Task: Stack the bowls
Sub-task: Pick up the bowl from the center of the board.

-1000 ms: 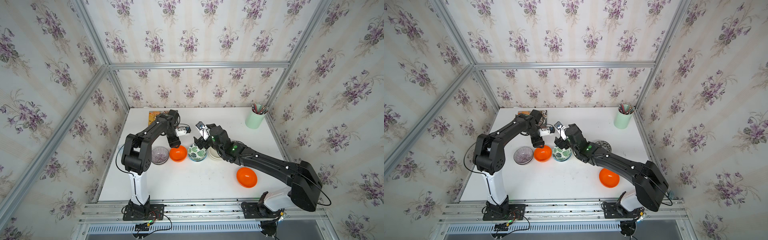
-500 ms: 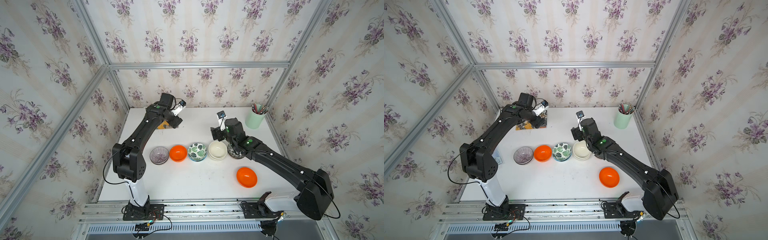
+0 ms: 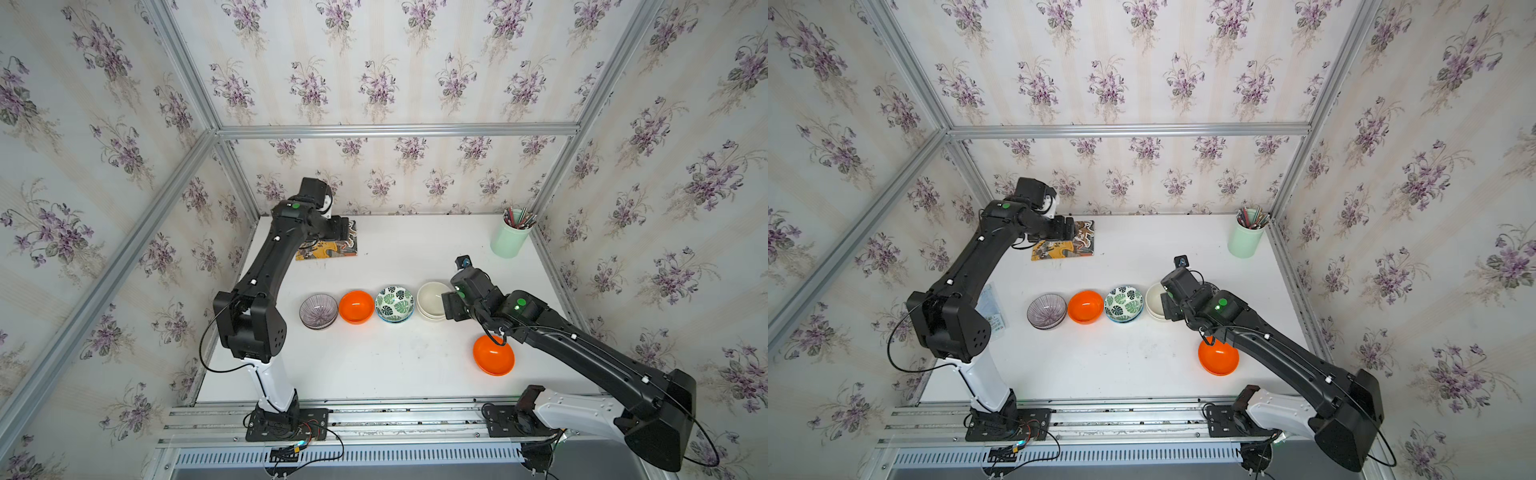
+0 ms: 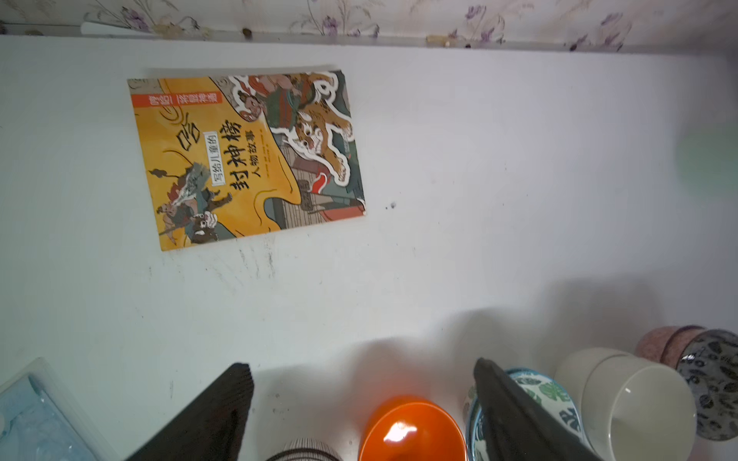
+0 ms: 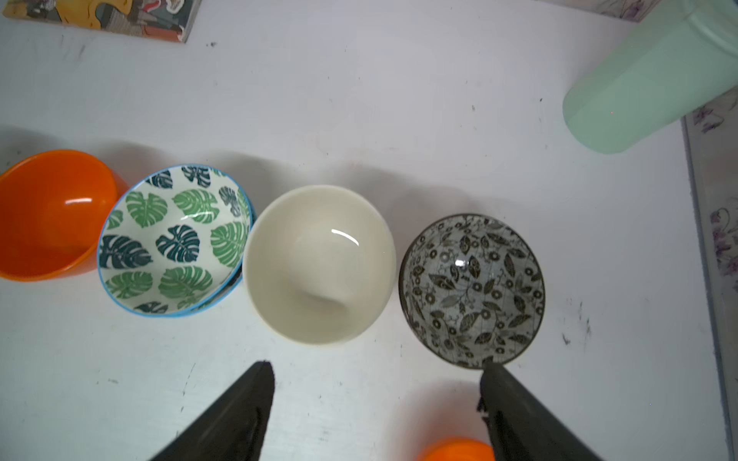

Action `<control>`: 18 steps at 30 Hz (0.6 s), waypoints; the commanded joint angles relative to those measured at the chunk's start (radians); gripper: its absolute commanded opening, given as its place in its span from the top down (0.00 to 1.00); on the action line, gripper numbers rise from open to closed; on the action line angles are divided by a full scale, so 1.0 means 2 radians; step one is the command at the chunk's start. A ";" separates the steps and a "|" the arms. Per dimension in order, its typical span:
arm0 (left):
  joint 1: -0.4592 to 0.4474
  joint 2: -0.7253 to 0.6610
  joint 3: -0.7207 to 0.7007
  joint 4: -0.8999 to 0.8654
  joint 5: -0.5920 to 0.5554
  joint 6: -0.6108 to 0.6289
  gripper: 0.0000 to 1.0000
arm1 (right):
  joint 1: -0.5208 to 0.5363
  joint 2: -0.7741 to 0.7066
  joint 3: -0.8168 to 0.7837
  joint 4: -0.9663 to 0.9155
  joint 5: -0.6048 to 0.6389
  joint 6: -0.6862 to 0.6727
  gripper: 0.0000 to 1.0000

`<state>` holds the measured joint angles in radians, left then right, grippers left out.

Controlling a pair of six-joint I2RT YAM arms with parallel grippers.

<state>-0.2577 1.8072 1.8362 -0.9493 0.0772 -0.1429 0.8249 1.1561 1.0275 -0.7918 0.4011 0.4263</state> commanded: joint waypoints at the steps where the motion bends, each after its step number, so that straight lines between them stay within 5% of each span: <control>1: -0.029 -0.030 -0.034 0.000 -0.099 -0.014 0.10 | 0.015 -0.008 0.006 -0.108 -0.007 0.088 0.16; 9: -0.050 -0.094 -0.087 0.033 -0.132 0.020 0.10 | 0.041 -0.068 -0.081 -0.142 -0.061 0.190 0.19; 18: -0.061 -0.113 -0.093 0.040 -0.172 0.046 0.09 | 0.097 -0.010 -0.144 -0.079 -0.045 0.245 0.22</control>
<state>-0.3794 1.5856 1.6501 -0.8852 -0.2276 -0.0715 1.0153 1.1294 0.7609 -0.9920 0.2893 0.8574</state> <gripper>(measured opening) 0.913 0.784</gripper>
